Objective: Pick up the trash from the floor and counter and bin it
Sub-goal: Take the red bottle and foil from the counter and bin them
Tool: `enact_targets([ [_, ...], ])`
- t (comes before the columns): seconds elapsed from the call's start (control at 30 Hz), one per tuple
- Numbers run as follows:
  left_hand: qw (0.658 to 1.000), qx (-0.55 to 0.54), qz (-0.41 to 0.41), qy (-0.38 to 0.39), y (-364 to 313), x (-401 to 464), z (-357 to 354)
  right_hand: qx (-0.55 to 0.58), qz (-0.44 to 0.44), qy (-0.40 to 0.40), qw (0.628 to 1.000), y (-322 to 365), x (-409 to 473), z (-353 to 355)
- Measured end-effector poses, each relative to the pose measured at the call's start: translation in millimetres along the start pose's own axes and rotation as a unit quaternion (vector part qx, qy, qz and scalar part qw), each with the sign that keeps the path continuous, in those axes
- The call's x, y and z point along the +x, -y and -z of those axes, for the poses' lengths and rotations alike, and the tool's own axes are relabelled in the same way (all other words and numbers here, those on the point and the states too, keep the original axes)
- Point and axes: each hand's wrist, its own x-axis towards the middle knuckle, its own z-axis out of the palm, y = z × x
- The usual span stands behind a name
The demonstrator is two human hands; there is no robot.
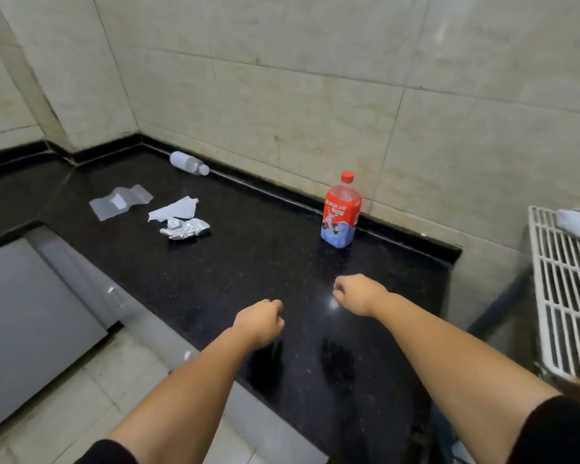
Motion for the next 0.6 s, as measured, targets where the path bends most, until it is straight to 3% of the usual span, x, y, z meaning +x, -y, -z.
enact_targets([
  [0.2, 0.999, 0.019, -0.032, 0.031, -20.8, 61.1, -30.0, -0.021, -0.007, -0.103, 0.994, -22.1, 75.3, 64.6],
  [0.47, 0.969, 0.180, -0.170, -0.022, 1.2, 105.6, -44.4, 0.038, -0.034, -0.266, 0.963, -12.0, 173.0, 142.8],
  [0.6, 0.956, 0.184, -0.226, -0.044, 15.3, 111.6, -56.8, -0.035, -0.092, -0.257, 0.961, -10.1, 197.1, 153.6],
])
